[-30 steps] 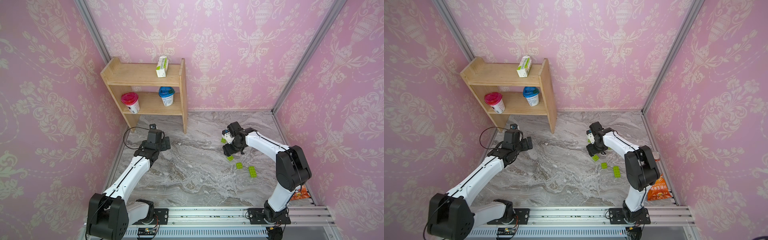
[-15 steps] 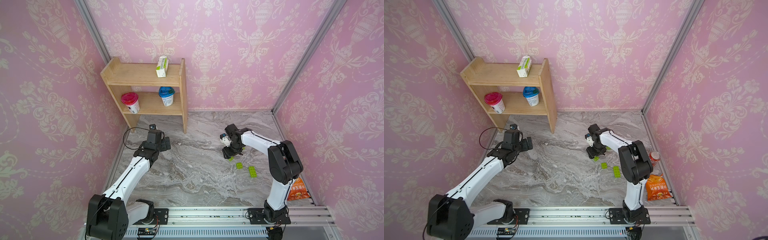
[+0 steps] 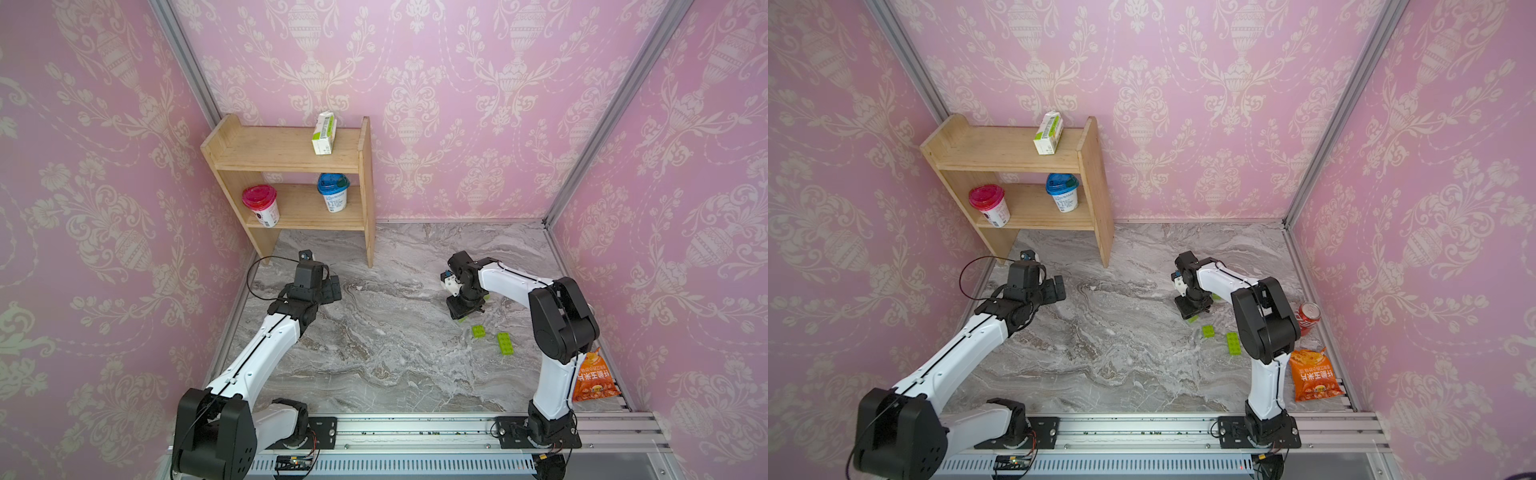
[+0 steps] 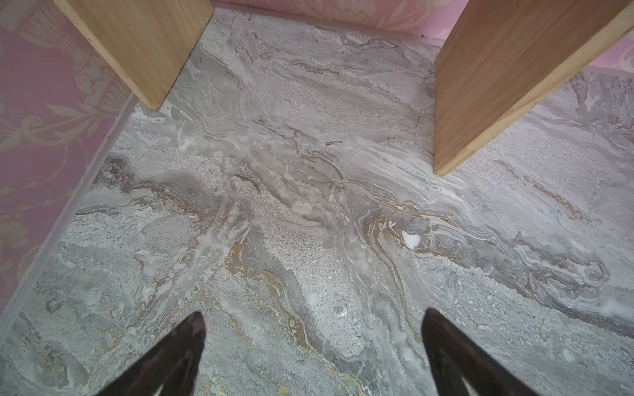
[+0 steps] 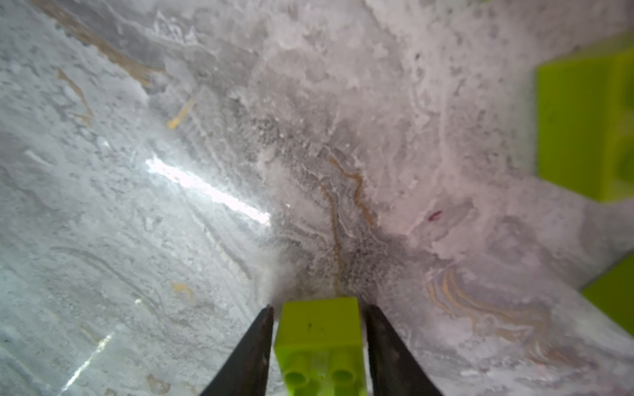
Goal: Assemble the letter v with lego
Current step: Pick up the lego brick from the center of the board, then place the lego brick at the center of the board.
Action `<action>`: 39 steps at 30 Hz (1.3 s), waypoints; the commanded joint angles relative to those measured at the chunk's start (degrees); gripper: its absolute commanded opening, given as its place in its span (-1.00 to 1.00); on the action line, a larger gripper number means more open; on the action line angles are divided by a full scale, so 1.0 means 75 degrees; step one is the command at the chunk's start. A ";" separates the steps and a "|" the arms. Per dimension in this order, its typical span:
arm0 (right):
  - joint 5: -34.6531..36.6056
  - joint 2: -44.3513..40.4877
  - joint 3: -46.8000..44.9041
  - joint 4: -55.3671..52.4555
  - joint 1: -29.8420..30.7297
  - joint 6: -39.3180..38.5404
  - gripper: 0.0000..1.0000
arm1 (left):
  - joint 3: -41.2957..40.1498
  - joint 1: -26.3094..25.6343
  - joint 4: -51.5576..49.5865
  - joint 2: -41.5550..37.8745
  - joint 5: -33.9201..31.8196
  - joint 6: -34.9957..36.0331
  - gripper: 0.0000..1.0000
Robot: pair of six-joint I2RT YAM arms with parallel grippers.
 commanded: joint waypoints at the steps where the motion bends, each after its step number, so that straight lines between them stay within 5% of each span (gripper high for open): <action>1: 0.0205 -0.0260 -0.0063 -0.0339 0.0043 0.0553 -0.17 | -0.0065 -0.0056 0.0030 -0.0006 -0.0010 -0.0006 0.98; 7: 0.0306 -0.0896 0.0124 -0.0458 0.0884 0.3146 -0.53 | -0.0077 -0.0056 0.0158 -0.0012 0.0011 0.0003 0.99; 12: 0.0546 -0.0723 0.0287 0.0070 0.2177 0.5520 -0.62 | -0.0171 -0.0062 0.0429 0.0046 0.0243 -0.0131 0.98; 21: 0.0943 0.0337 0.0844 0.0167 0.2730 0.6528 -0.60 | -0.0226 -0.0056 0.0386 -0.0143 0.0117 0.0198 0.98; 26: 0.0981 0.0642 0.1064 -0.0024 0.2766 0.6545 -0.44 | -0.0380 -0.0056 0.0620 -0.0194 0.0201 0.0131 0.98; 30: 0.0990 0.0507 0.1150 -0.0245 0.2799 0.6440 0.02 | -0.0394 -0.0056 0.0660 -0.0158 0.0155 0.0146 0.98; 34: 0.1253 -0.0516 0.0932 -0.0834 0.2567 0.6238 0.33 | -0.0405 -0.0056 0.0676 -0.0170 0.0196 0.0176 0.98; 39: 0.1814 -0.2492 -0.0519 -0.2240 0.1161 0.5791 0.37 | -0.0402 -0.0057 0.0709 -0.0176 0.0276 0.0217 0.98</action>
